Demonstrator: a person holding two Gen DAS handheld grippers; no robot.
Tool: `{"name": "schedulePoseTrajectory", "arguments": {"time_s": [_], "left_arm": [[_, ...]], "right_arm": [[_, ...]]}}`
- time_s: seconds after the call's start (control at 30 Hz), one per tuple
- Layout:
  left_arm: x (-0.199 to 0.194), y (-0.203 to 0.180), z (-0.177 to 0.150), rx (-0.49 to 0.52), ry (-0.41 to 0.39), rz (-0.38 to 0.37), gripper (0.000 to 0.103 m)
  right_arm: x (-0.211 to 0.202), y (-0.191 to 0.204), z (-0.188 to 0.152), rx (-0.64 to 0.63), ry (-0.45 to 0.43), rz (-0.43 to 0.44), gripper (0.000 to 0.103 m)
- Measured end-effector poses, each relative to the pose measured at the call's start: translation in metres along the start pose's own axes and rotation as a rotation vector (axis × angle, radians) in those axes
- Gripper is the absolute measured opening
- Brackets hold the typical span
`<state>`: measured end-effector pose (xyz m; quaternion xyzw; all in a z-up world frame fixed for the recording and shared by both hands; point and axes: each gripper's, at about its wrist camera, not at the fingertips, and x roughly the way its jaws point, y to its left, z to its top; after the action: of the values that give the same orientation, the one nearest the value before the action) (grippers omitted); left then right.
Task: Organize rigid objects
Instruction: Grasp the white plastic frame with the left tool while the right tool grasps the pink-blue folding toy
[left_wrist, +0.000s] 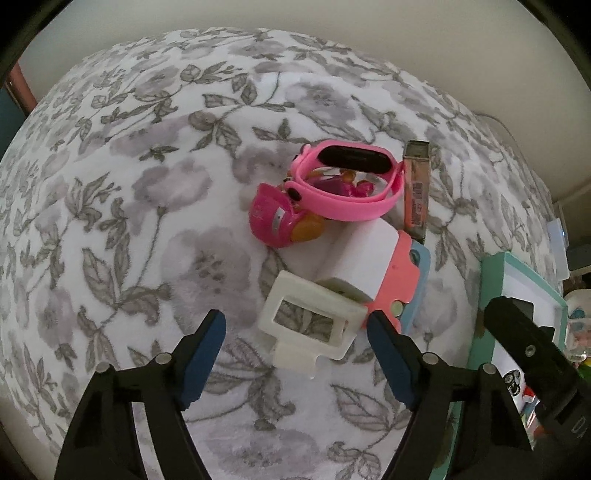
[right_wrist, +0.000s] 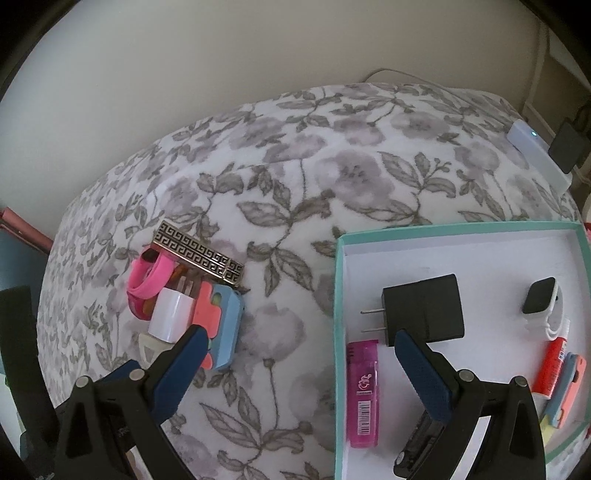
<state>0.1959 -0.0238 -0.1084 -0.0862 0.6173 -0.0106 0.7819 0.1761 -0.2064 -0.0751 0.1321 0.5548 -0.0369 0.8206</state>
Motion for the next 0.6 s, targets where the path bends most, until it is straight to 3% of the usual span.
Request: {"name": "schedulePoseTrajectory", "arguments": {"time_s": [0.03, 0.1, 0.3, 0.6], "left_arm": [[-0.001, 0.000, 0.000, 0.003, -0.004, -0.005, 0.067], [-0.002, -0.003, 0.000, 0.010, -0.012, -0.016, 0.059], [-0.001, -0.001, 0.001, -0.002, -0.016, -0.001, 0.059], [-0.008, 0.036, 0.004, -0.140, -0.048, 0.116, 0.059]], "right_arm": [[0.000, 0.001, 0.000, -0.003, 0.001, 0.001, 0.102], [0.001, 0.003, -0.001, -0.012, 0.004, 0.005, 0.102], [0.004, 0.009, -0.002, -0.028, 0.006, 0.039, 0.102], [0.012, 0.032, -0.005, -0.107, 0.004, 0.034, 0.097]]}}
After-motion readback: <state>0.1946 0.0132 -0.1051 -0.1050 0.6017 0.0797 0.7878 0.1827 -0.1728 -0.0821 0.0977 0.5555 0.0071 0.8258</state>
